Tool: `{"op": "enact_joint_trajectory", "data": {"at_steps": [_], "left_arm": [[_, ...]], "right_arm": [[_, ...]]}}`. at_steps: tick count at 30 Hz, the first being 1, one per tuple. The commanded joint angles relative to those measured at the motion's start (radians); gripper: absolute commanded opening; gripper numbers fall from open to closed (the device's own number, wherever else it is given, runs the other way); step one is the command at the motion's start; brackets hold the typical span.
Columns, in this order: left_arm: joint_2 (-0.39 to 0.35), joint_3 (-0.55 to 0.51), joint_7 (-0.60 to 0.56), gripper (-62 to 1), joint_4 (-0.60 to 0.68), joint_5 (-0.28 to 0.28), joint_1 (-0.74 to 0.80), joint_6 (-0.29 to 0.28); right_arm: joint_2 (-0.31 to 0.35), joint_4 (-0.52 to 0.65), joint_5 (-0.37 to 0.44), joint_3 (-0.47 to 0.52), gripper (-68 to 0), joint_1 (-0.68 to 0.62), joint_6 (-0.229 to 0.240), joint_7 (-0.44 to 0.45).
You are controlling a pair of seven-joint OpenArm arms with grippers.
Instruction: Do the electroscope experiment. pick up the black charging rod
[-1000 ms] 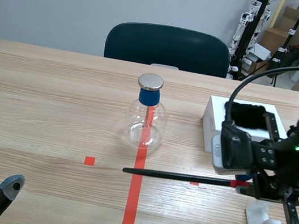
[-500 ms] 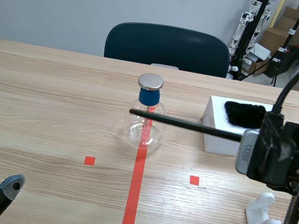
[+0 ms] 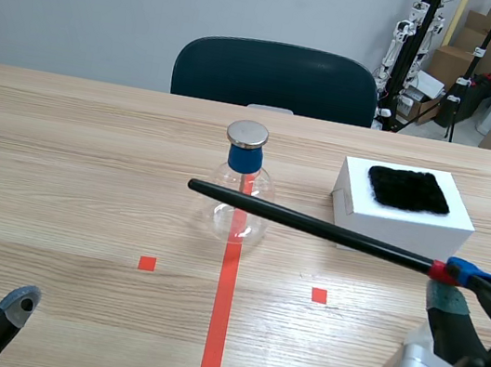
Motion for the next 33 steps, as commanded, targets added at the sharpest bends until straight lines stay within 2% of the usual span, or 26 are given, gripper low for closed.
{"op": "enact_joint_trajectory", "data": {"at_steps": [1, 5, 9, 14, 19, 33], "left_arm": [[-0.009, -0.003, -0.017, 1.4, 0.021, -0.010, -0.003, 0.001], [-0.009, -0.003, -0.017, 1.4, 0.021, -0.010, -0.003, 0.001], [-0.009, -0.003, -0.017, 1.4, 0.021, -0.010, -0.003, 0.001], [-0.009, -0.003, -0.017, 1.4, 0.021, -0.010, -0.003, 0.001], [-0.009, -0.003, -0.017, 1.4, 0.021, -0.010, -0.003, 0.001], [-0.009, -0.003, -0.017, 1.4, 0.021, -0.010, -0.003, 0.001]], "right_arm": [[-0.013, 0.032, -0.034, 0.008, -67.6, -0.012, -0.035, 0.008], [-0.076, 0.039, -0.114, 0.008, -67.6, -0.062, -0.113, 0.009], [-0.123, 0.056, -0.117, 0.007, -67.6, -0.075, -0.171, 0.015], [-0.153, 0.083, -0.121, 0.007, -67.6, -0.097, -0.173, 0.019], [-0.155, 0.084, -0.127, 0.007, -67.6, -0.126, -0.172, 0.051], [-0.155, 0.083, -0.134, 0.007, -67.6, -0.124, -0.171, 0.027]]}}
